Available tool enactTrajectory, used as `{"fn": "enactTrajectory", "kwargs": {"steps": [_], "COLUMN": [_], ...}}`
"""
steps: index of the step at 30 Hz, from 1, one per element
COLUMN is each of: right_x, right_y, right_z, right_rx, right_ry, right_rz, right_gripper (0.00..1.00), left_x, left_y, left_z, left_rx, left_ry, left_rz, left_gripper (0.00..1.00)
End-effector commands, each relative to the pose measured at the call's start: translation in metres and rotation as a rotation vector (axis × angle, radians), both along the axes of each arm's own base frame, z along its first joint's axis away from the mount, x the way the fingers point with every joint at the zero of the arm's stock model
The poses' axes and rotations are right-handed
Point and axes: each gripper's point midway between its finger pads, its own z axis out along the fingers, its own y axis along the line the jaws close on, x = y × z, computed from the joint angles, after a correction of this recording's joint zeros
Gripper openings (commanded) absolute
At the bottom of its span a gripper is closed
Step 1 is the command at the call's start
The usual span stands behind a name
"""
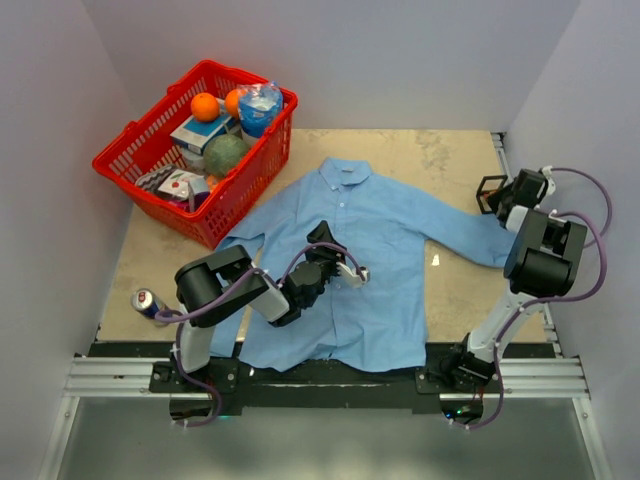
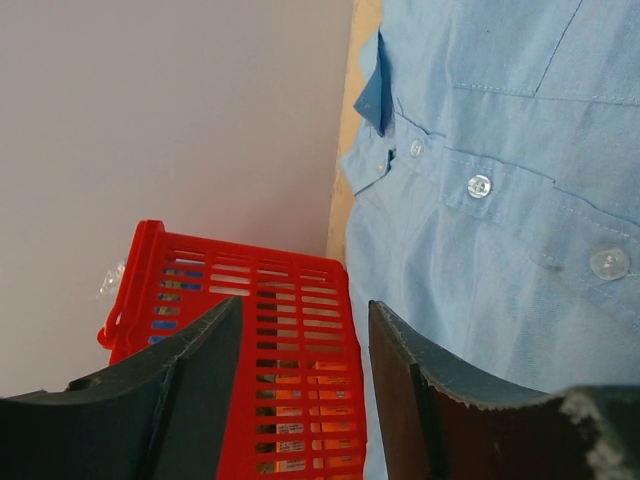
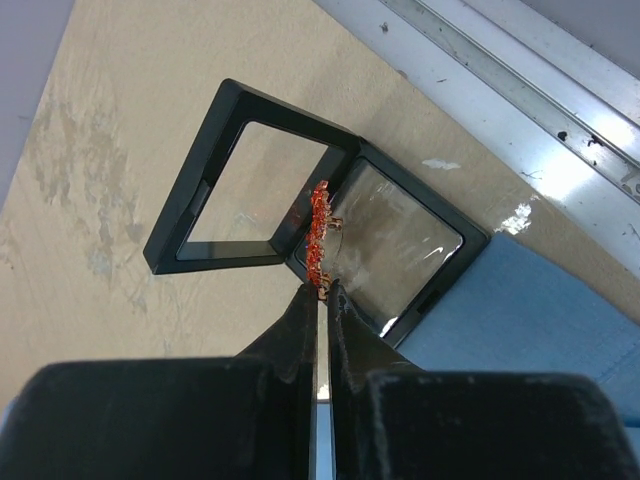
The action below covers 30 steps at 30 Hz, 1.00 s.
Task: Remove the brooch from the garment
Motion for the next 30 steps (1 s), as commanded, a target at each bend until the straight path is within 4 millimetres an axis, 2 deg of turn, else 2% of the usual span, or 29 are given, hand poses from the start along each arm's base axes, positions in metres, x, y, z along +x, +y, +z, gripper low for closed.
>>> {"fn": "enactTrajectory", "kwargs": {"steps": [1,4,11,20,24,30], "right_x": [0.013,0.015,0.014,0.01,0.008,0.004], "right_y": [-0.007,-0.012,-0.012,-0.011,-0.014,-0.015], "right_z": [0.015,0.02,0.009,0.005,0.004,0.004], "right_rx": [-0.012,-0.032,-0.028,-0.007,-0.007,-0.008], "right_ry": [-0.035,-0.039,-0.017,-0.008,0.002,0.012], "right_rz": [-0.027,-0.039,-0.036,-0.056,-0.078,-0.091], "right_gripper": [0.0,0.0,0.0,0.0,0.12,0.14], "left_x": [-0.008,-0.007,-0.006,-0.006,-0.007,-0.007], "left_y": [0.019,0.019,0.016,0.015,0.016,0.016], "left_z": [0.119,0.12,0.119,0.118,0.119,0.12], "left_rx": [-0.524,-0.521,-0.516,-0.513,-0.507,-0.511], "left_ry": [-0.317,-0.32,-0.32,-0.324,-0.33,-0.333], "left_rz": [0.006,0.004,-0.004,-0.004,-0.004,-0.005], "left_gripper": [0.58,0.58,0.58,0.58,0.58,0.58]}}
